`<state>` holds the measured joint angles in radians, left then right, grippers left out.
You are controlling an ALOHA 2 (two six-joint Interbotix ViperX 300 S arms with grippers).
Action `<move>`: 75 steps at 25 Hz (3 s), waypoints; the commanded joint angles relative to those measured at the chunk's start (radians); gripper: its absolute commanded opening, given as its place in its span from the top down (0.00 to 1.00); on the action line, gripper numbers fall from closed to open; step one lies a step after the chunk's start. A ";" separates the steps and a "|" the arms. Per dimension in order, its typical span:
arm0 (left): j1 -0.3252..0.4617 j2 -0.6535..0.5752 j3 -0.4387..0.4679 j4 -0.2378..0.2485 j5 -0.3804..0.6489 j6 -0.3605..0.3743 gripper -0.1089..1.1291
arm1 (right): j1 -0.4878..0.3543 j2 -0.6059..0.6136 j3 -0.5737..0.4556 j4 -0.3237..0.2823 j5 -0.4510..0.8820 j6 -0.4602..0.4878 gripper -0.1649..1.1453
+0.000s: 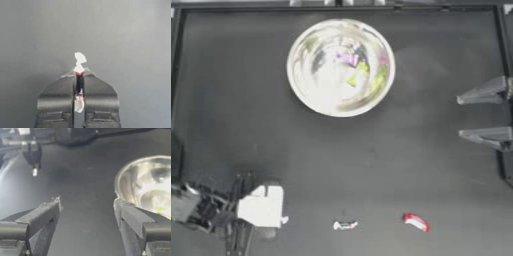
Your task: Put candies in bowl
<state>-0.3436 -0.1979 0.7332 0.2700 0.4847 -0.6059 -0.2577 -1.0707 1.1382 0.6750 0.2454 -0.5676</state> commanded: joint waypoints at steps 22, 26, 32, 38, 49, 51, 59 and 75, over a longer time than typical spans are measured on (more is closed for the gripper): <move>0.657 -0.166 -0.140 0.020 -0.144 0.495 0.68 | 0.002 0.005 0.003 0.005 -0.054 0.000 0.15; 0.721 -0.100 -0.152 0.020 -0.229 0.512 0.68 | 0.003 0.005 0.005 0.002 -0.064 0.000 0.15; 0.810 -0.012 -0.155 0.017 -0.370 0.517 0.68 | 0.003 0.005 0.005 0.000 -0.069 0.000 0.15; 0.853 0.086 -0.167 0.008 -0.485 0.514 0.69 | 0.003 0.005 0.009 0.003 -0.087 0.000 0.15; 0.881 0.215 -0.224 -0.002 -0.565 0.506 0.67 | 0.002 -0.049 0.041 0.005 -0.101 0.002 0.15; 0.881 0.224 -0.227 -0.002 -0.565 0.506 0.64 | 0.003 -0.052 0.048 0.006 -0.100 0.002 0.15; 0.879 0.215 -0.218 -0.034 -0.563 0.495 0.03 | 0.003 -0.054 0.049 0.005 -0.098 0.000 0.15; 0.709 -0.149 -0.107 -0.032 -0.333 0.505 0.10 | 0.003 -0.052 0.041 0.006 -0.078 0.002 0.15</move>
<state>0.4050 -0.2623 0.6274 0.2378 0.1104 -0.1043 -0.2562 -1.1321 1.1996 0.6765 0.1657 -0.5660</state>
